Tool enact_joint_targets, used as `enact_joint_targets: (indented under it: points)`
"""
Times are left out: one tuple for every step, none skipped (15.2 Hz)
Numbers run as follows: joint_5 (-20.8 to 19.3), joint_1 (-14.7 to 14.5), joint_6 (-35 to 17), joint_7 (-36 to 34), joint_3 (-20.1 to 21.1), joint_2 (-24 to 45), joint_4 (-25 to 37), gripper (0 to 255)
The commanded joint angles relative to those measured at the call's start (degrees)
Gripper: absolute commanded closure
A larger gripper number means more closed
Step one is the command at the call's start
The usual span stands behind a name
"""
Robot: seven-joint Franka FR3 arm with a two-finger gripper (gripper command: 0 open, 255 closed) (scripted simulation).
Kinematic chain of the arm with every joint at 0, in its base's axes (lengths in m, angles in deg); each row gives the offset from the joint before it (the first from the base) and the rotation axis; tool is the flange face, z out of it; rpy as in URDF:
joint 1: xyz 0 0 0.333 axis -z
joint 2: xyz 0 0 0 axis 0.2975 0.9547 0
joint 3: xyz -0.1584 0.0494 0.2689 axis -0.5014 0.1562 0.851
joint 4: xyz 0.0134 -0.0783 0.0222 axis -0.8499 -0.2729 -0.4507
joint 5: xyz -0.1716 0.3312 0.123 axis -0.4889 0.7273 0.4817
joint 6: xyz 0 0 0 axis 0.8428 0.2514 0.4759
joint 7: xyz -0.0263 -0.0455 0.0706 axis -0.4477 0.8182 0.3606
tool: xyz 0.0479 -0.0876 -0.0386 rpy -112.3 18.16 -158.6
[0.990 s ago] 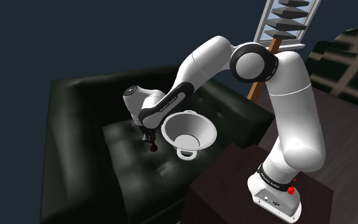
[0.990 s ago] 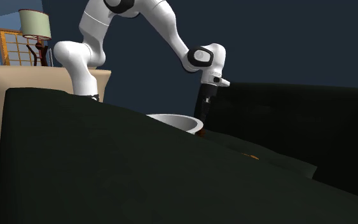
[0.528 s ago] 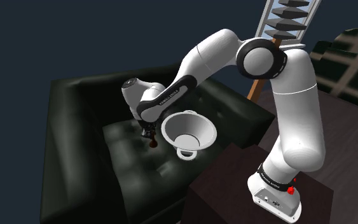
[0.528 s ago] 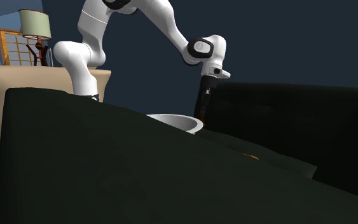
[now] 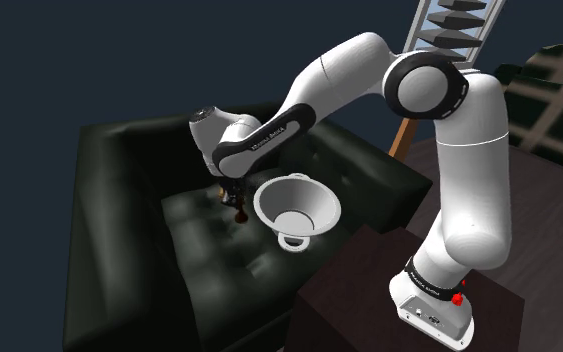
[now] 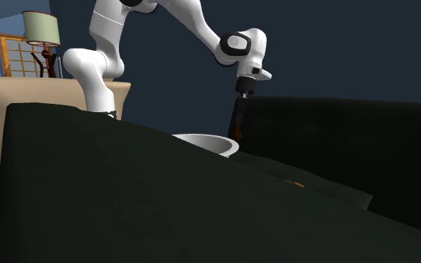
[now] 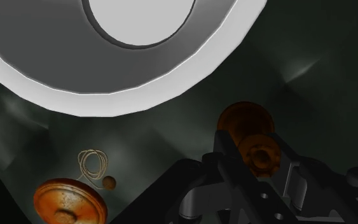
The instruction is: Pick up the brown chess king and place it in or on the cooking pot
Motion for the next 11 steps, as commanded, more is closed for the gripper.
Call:
enact_joint_targets:
  points:
    - [0.4, 0.1, 1.1, 0.3, 0.2, -0.8, 0.4, 255]
    - [0.6, 0.1, 1.7, 0.5, 0.3, -1.3, 0.5, 255]
    - [0.8, 0.2, 2.3, 0.7, 0.4, -1.7, 0.7, 255]
    - [1.0, 0.2, 2.8, 0.9, 0.5, -2.1, 0.8, 255]
    - [1.2, 0.2, 3.4, 1.1, 0.6, -2.6, 1.0, 255]
    - [1.4, 0.3, 4.0, 1.3, 0.6, -3.0, 1.2, 255]
    - [1.6, 0.3, 4.5, 1.5, 0.7, -3.4, 1.4, 255]
    - [1.7, 0.4, 5.1, 1.7, 0.8, -3.8, 1.7, 255]
    - [1.9, 0.4, 5.7, 1.9, 0.9, -4.2, 1.9, 255]
    - [2.1, 0.4, 6.3, 2.1, 0.9, -4.5, 2.2, 255]
    - [2.3, 0.4, 6.9, 2.3, 1.0, -4.9, 2.4, 255]
